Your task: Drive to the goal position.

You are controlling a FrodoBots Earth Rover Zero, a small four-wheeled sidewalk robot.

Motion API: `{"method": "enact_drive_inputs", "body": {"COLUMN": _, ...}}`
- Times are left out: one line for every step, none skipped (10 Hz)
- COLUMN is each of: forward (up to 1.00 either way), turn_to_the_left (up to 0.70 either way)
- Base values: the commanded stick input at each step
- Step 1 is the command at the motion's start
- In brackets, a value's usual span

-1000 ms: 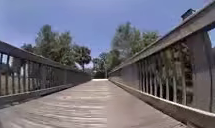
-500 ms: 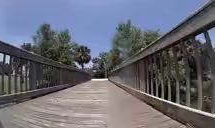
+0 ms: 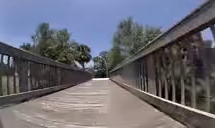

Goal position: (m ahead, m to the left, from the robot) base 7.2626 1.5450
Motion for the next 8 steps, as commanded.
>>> {"method": "enact_drive_inputs", "body": {"forward": 0.7, "turn_to_the_left": 0.0}}
{"method": "enact_drive_inputs", "body": {"forward": 0.7, "turn_to_the_left": 0.0}}
{"method": "enact_drive_inputs", "body": {"forward": 0.7, "turn_to_the_left": 0.0}}
{"method": "enact_drive_inputs", "body": {"forward": 0.7, "turn_to_the_left": 0.0}}
{"method": "enact_drive_inputs", "body": {"forward": 0.7, "turn_to_the_left": 0.0}}
{"method": "enact_drive_inputs", "body": {"forward": 0.7, "turn_to_the_left": 0.12}}
{"method": "enact_drive_inputs", "body": {"forward": 0.7, "turn_to_the_left": 0.14}}
{"method": "enact_drive_inputs", "body": {"forward": 0.7, "turn_to_the_left": 0.14}}
